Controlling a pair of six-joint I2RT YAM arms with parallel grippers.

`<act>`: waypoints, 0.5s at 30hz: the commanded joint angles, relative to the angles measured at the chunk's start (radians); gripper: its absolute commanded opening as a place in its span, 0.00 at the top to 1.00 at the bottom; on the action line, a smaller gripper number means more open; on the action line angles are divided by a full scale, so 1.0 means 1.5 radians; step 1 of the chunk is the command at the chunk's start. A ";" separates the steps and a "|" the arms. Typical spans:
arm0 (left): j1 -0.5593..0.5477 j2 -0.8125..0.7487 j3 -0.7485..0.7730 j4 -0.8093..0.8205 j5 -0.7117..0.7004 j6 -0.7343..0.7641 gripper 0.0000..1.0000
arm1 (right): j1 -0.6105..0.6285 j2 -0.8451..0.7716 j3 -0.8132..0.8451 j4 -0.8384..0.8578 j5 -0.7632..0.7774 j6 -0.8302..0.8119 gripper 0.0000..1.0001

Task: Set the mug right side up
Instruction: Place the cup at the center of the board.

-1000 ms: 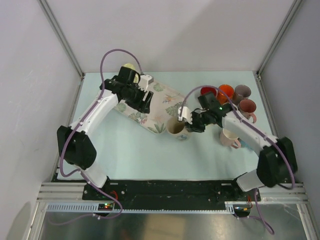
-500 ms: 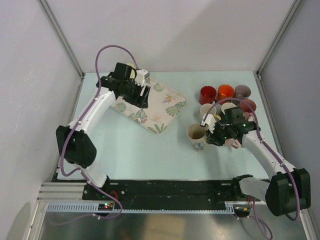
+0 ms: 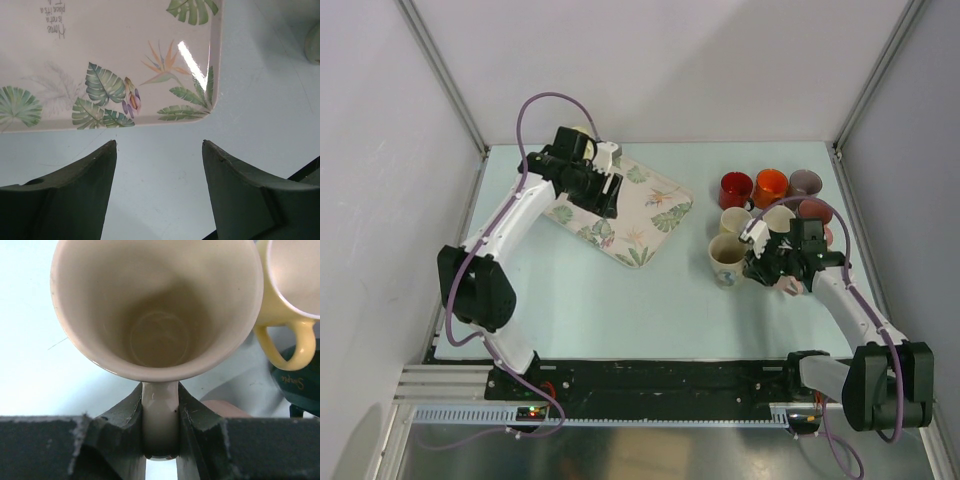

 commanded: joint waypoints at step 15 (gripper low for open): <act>-0.011 0.003 0.028 0.003 0.009 0.000 0.27 | -0.027 -0.042 -0.007 -0.089 -0.019 -0.017 0.70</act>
